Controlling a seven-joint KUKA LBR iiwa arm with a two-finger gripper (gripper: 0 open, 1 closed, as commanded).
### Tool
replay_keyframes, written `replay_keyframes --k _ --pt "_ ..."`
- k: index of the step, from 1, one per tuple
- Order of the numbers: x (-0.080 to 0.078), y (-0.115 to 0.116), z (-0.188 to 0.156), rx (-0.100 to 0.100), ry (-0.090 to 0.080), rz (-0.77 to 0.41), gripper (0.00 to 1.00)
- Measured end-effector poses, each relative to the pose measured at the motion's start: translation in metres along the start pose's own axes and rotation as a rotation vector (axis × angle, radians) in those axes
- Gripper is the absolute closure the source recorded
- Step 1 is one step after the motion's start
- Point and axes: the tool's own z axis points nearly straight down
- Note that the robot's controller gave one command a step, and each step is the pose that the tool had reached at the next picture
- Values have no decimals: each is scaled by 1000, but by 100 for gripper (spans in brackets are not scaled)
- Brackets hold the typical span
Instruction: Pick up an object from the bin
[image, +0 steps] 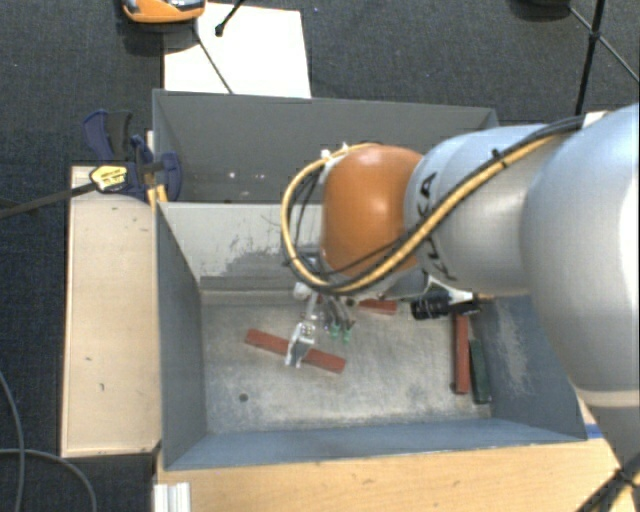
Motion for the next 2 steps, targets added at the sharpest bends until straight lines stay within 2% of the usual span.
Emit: replay_keyframes --k 1,2 --pt "2 -7 52 -1 -3 -52 0" --pt "-3 -18 65 -11 -12 159 100"
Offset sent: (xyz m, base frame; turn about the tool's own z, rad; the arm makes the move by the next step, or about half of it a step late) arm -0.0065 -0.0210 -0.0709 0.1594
